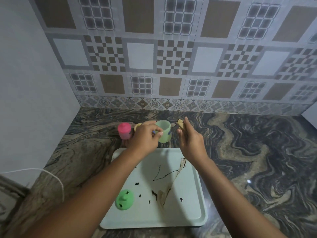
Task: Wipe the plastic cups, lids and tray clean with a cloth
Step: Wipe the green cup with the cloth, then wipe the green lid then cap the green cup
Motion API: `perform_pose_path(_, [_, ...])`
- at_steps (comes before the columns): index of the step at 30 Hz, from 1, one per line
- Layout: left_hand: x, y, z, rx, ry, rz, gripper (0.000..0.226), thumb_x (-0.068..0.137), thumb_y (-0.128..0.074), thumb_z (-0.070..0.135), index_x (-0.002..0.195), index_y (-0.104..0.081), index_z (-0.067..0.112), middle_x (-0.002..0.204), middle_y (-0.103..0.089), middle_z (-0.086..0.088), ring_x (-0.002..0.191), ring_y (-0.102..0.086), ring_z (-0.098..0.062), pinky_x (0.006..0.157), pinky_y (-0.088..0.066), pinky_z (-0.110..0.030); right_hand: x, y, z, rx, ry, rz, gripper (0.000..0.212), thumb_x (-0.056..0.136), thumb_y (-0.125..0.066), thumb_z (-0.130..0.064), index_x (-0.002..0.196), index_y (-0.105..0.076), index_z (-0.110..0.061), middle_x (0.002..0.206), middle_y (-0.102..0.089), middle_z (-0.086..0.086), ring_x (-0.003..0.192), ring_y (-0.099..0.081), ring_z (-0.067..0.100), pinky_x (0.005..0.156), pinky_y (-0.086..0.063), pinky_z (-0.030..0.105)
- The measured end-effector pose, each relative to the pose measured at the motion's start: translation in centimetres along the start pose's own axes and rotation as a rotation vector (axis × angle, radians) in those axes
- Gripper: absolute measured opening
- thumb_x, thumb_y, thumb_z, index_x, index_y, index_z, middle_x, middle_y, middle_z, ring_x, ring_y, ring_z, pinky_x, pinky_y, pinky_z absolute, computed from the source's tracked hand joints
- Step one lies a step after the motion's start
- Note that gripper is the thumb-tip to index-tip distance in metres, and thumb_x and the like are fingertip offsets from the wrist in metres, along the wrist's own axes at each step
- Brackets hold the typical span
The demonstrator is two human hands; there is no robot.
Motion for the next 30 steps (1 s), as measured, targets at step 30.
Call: perform_pose_path(30, [5.4, -13.3, -2.6, 0.453, -0.040, -0.153, 0.028, 0.091, -0.060, 0.031, 0.114, -0.069, 0.018, 0.157, -0.036, -0.006, 0.123, -0.053, -0.034, 0.087, -0.051, -0.041, 3.7, -5.1, 12.0, -0.066, -0.155, -0.135, 0.049, 0.105, -0.050, -0.026, 0.149, -0.043, -0.006, 0.133, -0.063, 0.026, 0.119, -0.062, 0.043, 0.097, -0.051, 0.048])
Point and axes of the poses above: each hand's wrist, its own x-axis towards the middle knuckle, its own y-axis out of the back of the hand, z = x × y, the point moved 10 cm from there along x, towards the middle knuckle
